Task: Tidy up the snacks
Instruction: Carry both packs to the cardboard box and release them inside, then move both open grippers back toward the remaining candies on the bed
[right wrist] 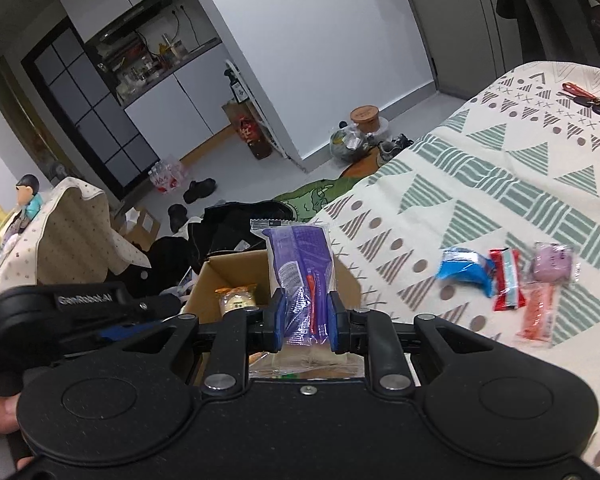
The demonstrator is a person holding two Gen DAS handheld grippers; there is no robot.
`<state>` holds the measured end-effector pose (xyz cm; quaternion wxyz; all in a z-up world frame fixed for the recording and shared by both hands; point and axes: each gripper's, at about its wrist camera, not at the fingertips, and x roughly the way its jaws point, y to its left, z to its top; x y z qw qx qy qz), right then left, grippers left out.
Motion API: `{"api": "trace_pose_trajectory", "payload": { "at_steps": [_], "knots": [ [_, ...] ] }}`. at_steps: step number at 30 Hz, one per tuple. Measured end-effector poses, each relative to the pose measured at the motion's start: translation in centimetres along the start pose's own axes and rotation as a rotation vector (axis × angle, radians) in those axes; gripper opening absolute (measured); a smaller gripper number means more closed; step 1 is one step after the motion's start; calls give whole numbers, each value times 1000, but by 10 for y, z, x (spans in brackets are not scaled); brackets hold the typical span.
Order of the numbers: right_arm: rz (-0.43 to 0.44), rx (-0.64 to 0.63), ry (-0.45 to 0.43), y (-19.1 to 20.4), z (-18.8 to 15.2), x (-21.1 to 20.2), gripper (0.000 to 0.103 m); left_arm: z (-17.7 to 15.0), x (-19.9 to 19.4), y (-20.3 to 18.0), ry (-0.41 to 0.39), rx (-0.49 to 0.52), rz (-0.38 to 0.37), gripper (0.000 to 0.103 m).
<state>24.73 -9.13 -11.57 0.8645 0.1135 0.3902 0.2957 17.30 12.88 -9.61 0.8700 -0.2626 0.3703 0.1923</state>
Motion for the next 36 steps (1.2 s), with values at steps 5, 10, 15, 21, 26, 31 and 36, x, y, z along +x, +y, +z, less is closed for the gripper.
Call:
{"api": "trace_pose_trajectory", "payload": {
  "at_steps": [5, 10, 15, 21, 26, 31, 36],
  "knots": [
    [-33, -28, -16, 17, -3, 9, 34, 6, -6, 6, -3, 4, -8, 38],
    [-73, -4, -54, 20, -2, -13, 56, 6, -13, 3, 17, 27, -29, 54],
    [-141, 18, -75, 8, -6, -42, 70, -2, -23, -7, 6, 56, -41, 73],
    [-198, 38, -97, -10, -11, -74, 81, -17, -35, -24, 20, 88, -66, 82],
    [-229, 53, -130, -23, -18, -103, 91, -29, -43, -42, 16, 118, -78, 88],
    [-267, 70, -169, -41, -25, -136, 97, -40, -54, -61, 14, 156, -106, 88],
    [-299, 107, -199, -60, -30, -160, 98, -50, -63, -79, 9, 182, -130, 88]
  ]
}}
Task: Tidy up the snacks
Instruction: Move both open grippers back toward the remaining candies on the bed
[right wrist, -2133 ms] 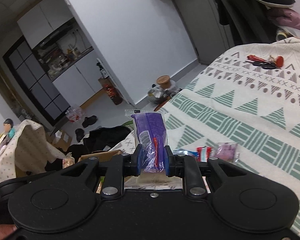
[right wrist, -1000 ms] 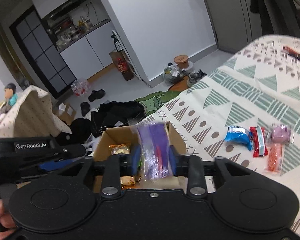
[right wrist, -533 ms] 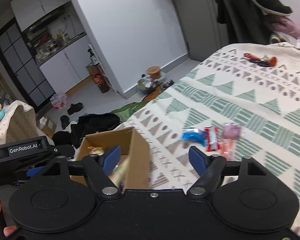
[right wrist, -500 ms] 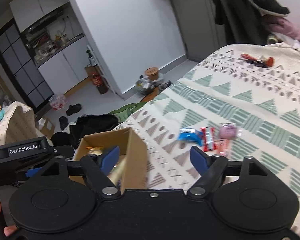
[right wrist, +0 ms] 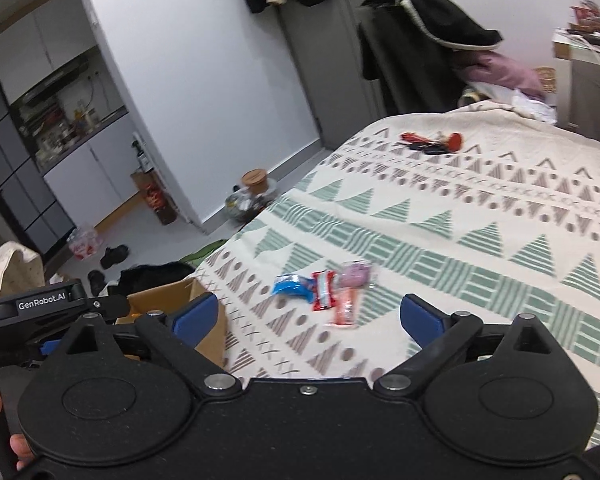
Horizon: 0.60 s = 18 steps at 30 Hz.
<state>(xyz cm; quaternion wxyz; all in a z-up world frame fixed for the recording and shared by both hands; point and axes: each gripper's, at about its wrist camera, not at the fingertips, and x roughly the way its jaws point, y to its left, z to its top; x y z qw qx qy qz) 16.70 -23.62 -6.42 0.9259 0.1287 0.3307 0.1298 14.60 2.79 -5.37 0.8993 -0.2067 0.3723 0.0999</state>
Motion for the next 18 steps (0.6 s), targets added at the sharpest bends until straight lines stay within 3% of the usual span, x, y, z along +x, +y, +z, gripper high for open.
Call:
{"api": "trace_pose_trajectory", "payload": {
  "at_steps": [18],
  "knots": [
    [-11, 82, 0, -61, -11, -9, 99, -22, 11, -53, 18, 82, -27, 89]
  ]
}}
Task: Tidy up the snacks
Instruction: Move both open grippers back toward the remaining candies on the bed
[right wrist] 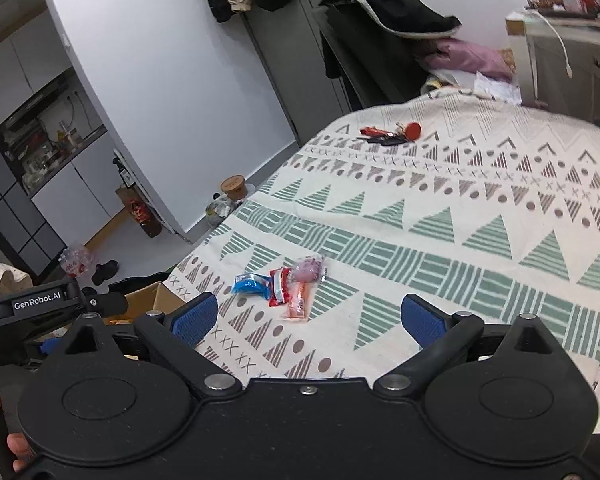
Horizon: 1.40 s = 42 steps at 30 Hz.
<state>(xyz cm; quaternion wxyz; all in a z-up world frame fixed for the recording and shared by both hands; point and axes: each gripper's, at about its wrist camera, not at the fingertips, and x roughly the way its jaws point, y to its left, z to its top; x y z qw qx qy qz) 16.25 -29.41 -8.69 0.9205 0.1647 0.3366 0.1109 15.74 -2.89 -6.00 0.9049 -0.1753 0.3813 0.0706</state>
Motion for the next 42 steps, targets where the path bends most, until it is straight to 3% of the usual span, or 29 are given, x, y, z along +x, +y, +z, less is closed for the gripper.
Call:
{"api": "trace_pose_trajectory", "payload": {
  "at_steps": [16, 23, 27, 42],
  "knots": [
    [30, 49, 13, -16, -2, 34, 97, -13, 48, -18, 17, 32, 4, 88],
    [56, 60, 74, -17, -3, 67, 90, -10, 70, -14, 11, 6, 3, 88],
    [51, 62, 117, -18, -4, 88, 80, -6, 89, -15, 22, -3, -10, 88],
    [46, 52, 210, -9, 3, 168, 68, 7, 164, -9, 58, -44, -17, 81]
  ]
}}
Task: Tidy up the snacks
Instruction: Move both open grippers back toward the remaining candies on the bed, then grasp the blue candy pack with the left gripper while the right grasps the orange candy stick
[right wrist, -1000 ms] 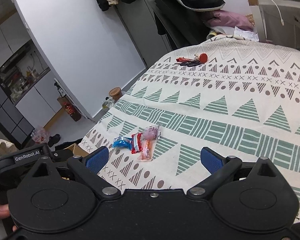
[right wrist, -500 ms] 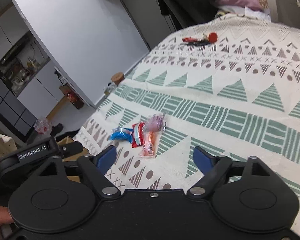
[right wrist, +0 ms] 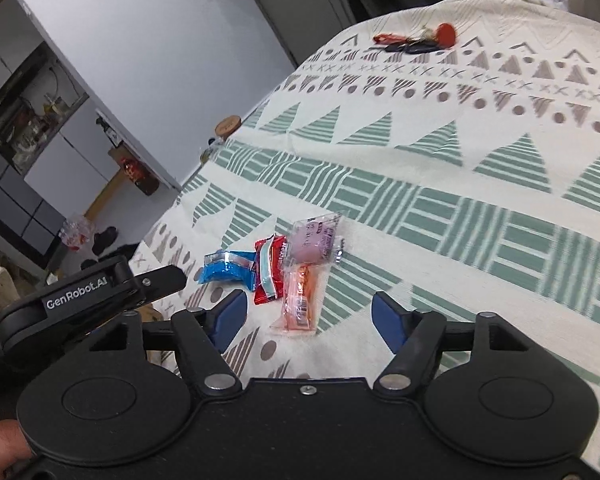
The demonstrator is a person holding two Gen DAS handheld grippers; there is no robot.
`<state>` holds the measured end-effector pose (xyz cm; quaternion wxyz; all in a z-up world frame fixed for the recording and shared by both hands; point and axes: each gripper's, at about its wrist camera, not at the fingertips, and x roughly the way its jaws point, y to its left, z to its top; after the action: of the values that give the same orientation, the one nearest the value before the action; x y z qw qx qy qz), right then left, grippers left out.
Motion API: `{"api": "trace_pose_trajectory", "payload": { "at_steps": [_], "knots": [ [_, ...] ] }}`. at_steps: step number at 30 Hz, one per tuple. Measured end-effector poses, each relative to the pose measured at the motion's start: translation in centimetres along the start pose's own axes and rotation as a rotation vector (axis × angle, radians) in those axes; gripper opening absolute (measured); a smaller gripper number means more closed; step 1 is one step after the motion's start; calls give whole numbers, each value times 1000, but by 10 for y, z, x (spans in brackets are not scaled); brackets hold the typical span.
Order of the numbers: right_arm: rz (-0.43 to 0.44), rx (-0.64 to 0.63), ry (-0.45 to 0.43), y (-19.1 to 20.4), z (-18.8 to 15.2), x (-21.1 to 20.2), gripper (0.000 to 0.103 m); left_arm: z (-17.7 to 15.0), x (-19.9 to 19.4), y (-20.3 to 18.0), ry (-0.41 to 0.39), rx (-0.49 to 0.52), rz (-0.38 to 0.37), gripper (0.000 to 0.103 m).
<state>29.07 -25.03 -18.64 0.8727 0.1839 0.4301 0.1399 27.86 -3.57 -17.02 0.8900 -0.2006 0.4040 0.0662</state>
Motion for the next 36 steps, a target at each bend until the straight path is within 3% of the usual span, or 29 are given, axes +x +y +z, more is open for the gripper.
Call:
{"api": "trace_pose_trajectory", "payload": {
  "at_steps": [10, 13, 17, 29, 33, 35, 36],
  "knots": [
    [-29, -19, 50, 2, 7, 48, 61, 7, 38, 5, 15, -26, 4, 80],
    [-36, -25, 91, 1, 6, 63, 47, 8, 44, 5, 13, -34, 2, 80],
    [-14, -12, 107, -3, 5, 68, 18, 9, 52, 2, 12, -31, 7, 80],
    [-64, 57, 72, -23, 14, 58, 17, 3, 76, -15, 5, -3, 59, 80],
    [-78, 53, 61, -25, 14, 56, 17, 3, 81, -17, -21, 16, 91, 73],
    [-79, 49, 61, -25, 14, 57, 18, 4, 83, -18, -24, 22, 102, 60],
    [-75, 46, 62, -24, 15, 57, 20, 4, 84, -18, -25, 25, 109, 46]
  ]
}}
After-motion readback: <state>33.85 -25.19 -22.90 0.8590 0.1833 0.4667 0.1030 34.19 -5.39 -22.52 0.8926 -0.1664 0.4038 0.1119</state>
